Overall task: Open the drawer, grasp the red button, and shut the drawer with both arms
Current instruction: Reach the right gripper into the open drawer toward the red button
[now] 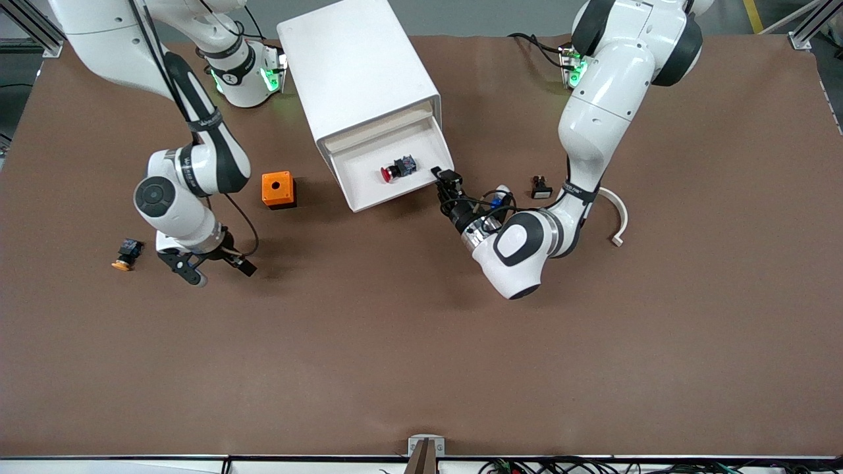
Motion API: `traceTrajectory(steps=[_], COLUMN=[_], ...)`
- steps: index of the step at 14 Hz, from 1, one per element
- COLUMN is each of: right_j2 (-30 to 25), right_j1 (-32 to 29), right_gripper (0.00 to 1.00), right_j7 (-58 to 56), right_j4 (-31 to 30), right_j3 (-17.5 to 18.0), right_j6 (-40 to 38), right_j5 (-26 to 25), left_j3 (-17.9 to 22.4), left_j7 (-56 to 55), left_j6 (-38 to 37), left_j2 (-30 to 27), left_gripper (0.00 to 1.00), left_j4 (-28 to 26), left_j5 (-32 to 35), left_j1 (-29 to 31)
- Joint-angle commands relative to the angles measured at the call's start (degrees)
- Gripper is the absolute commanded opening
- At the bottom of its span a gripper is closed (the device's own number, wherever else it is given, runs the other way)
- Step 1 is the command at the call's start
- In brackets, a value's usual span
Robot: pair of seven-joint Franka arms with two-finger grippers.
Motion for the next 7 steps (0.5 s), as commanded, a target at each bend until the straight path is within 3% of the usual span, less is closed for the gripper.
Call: traceTrajectory(steps=[1,5,7], right_j2=[-0.9,-1.1,-2.0], right_j1=[4.7,10.9,14.2], right_gripper=[1.0,1.0,1.0], right_j7=[7.7,16.6,19.9], right_j4=[5.8,12.7,14.8], right_j3=[-0.5,-0.3,-0.2], right_j6=[-8.9,-17.6,-21.5], right_j5=[0.8,0.8,1.0], left_j3=[0.4,0.4,0.4], left_j7=[0.5,0.5,0.4], left_j6=[1.3,2.6,3.3], left_j2=[0.3,0.4,0.4], left_gripper=[0.18,0.31,0.69], left_j4=[0.3,0.3,0.3], left_j5=[-0.9,-0.9,-0.9], left_j1=[0.5,0.4,0.5])
